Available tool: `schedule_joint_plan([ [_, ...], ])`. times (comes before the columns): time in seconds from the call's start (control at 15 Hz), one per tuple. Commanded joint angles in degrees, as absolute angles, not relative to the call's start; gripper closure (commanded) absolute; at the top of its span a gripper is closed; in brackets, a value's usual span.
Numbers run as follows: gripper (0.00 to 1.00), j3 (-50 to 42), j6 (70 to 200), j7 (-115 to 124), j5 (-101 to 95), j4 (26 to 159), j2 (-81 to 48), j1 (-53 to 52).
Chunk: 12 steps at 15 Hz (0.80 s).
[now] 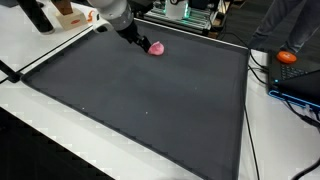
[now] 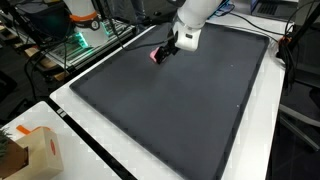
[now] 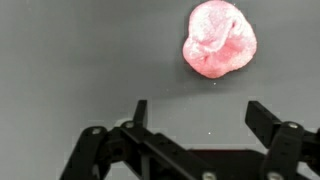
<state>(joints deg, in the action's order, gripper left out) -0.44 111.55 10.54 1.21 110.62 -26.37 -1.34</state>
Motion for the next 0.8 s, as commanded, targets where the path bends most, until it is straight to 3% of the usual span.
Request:
schedule_joint_plan([
  [0.0,0.0,-1.9,113.4,15.6,6.5,114.8,-23.9,0.1],
  [0.73,0.0,-6.5,117.0,25.8,22.7,127.8,-18.2,4.6],
])
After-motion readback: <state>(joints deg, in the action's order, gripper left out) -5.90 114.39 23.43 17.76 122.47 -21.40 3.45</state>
